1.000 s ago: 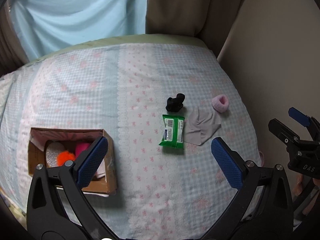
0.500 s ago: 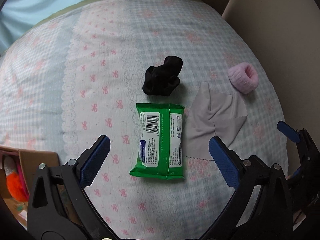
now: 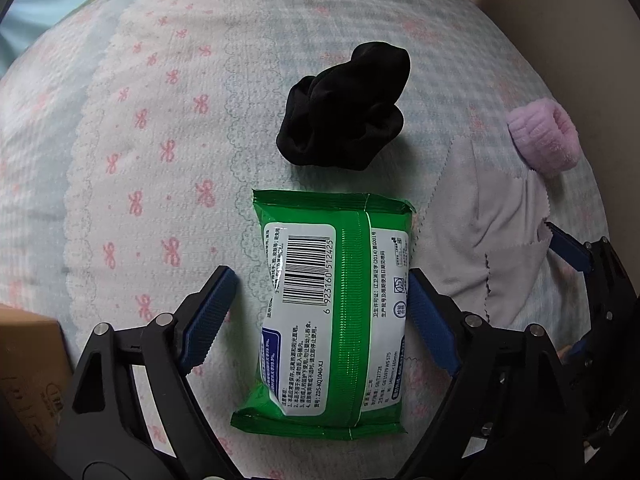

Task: Organize soft objects
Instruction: 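Grasp the green wet-wipe pack with the left tool while the right tool pinches the grey cloth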

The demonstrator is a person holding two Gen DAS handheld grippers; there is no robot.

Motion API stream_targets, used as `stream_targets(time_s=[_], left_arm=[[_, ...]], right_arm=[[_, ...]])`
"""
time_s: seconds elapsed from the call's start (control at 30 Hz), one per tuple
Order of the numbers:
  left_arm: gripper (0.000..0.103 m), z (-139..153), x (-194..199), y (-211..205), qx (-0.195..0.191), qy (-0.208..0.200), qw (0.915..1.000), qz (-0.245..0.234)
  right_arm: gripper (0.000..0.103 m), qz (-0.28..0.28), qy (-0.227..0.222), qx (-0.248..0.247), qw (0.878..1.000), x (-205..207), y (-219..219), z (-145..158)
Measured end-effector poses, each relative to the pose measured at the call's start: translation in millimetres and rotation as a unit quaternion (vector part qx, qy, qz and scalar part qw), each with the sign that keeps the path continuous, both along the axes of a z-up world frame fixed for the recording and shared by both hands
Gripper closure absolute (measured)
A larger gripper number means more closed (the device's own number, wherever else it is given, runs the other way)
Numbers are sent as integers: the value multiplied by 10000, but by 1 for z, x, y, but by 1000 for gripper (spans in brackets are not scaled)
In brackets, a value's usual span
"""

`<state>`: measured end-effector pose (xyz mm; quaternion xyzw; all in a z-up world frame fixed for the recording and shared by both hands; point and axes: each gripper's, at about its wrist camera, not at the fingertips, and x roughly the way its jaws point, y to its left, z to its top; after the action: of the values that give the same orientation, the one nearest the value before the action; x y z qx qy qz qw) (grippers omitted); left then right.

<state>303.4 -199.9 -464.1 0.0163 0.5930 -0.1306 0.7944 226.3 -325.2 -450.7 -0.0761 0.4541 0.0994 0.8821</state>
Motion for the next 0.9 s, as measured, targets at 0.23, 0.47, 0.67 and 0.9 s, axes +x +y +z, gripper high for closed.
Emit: stream_targets(time_s=[0.23,0.47,0.67,0.9], left_arm=[[49,3,7,1,30,-47,10000,26],[53,8,10,5,-9,-66,10000,11],[53,9,3,9,-54,-48,10000,24],[55,15,-1,11,-119,-84,9999,30]], right_arm=[[32,245,-113,-49,9996,6,11,1],[76,216,-64,13,9997,7,9,5],[94,175,-33,59,9998,6,14,9],[97,-91,1,373,9993,5,6,16]])
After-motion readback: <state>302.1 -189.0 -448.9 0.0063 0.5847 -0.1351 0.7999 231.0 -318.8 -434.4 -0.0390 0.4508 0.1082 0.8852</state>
